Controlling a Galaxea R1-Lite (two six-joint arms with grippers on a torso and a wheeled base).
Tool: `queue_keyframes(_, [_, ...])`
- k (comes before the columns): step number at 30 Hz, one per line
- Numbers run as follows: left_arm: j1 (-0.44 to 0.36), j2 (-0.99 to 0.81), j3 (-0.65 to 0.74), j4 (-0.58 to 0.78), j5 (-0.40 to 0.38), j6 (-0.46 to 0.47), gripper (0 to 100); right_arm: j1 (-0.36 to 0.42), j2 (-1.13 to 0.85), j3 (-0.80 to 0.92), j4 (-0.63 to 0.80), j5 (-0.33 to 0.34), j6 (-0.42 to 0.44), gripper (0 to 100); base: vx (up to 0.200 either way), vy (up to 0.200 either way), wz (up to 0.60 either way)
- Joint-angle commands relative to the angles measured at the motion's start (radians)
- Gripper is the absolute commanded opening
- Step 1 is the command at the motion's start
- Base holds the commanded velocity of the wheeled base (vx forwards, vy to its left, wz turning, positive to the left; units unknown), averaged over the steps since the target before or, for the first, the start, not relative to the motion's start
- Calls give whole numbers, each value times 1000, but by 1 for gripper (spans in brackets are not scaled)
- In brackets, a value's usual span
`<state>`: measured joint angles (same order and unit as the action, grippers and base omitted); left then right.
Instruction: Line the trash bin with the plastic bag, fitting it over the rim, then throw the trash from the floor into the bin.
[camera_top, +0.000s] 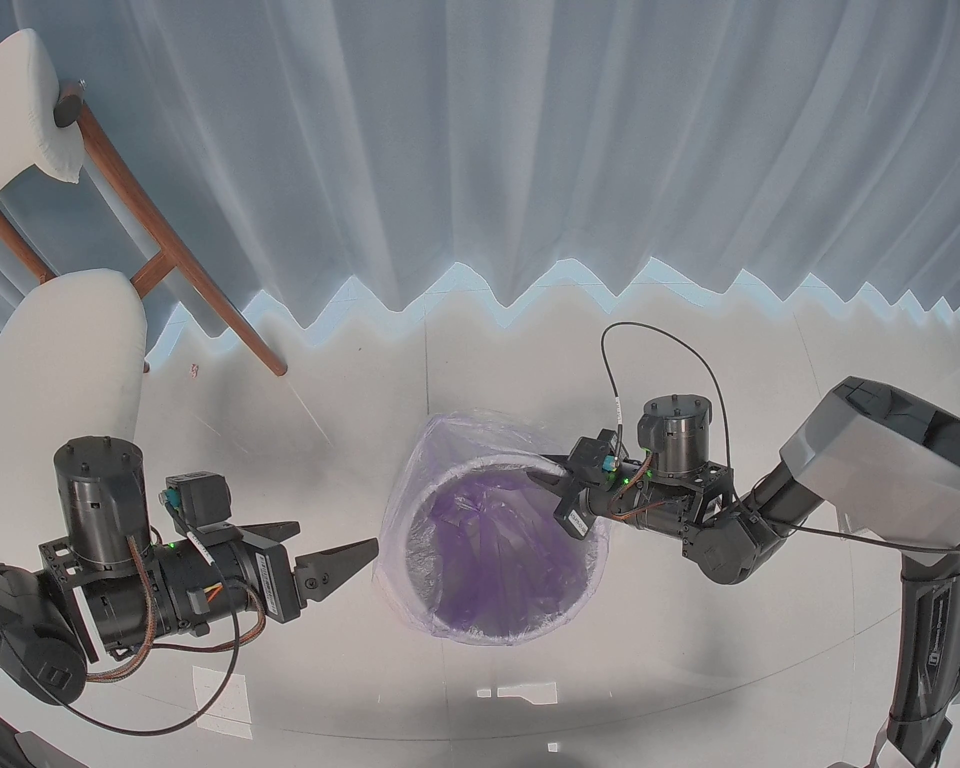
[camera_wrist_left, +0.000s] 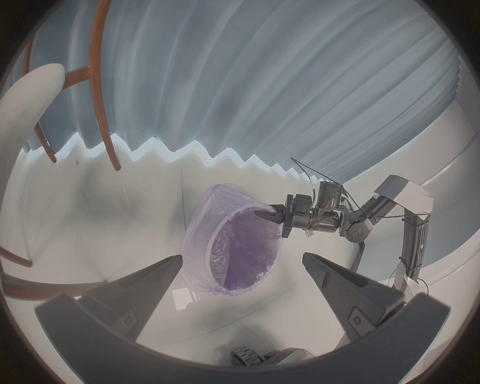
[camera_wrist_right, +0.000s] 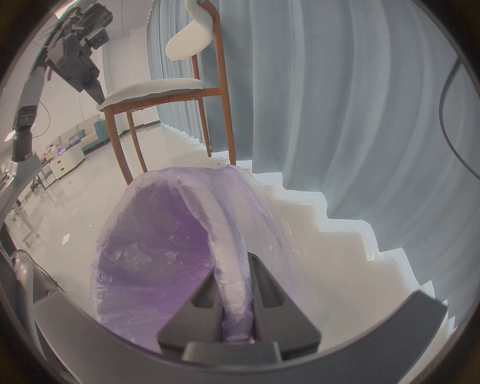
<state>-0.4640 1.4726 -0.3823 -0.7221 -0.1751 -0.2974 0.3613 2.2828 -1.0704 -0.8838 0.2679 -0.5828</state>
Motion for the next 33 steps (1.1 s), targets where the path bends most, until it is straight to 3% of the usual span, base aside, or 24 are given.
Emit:
queue_keyframes(1, [-1,2,0,0,0,0,100,-2,12,1,0,7,1,0,0,0,0])
queue_keyframes(2, [-2,2,0,0,0,0,100,-4,21,-3,-3,7,14,100,0,0,0])
queue_keyframes(9, [-4,2,10,-2,0,9,100,-1,17,-68,-73,8,175,100,0,0,0])
queue_keyframes(17, [-5,2,14,0,0,20,100,-30,12,-172,-139,31,290,100,0,0,0])
queue_keyframes(23, [-5,-3,13,-2,2,20,100,-54,-62,-178,-225,28,469,100,0,0,0])
queue_keyframes(26, [-10,-1,14,0,5,21,100,-70,-118,-141,-178,17,567,100,0,0,0])
queue_keyframes(28, [-11,-5,14,-2,5,21,100,-71,-160,-115,-101,-33,659,100,0,0,0])
queue_keyframes(29, [-11,-5,14,-2,5,21,100,-71,-163,-114,-96,-38,666,100,0,0,0])
queue_keyframes(33, [-11,-34,13,4,2,20,100,-59,-241,-85,143,-141,916,100,0,0,0])
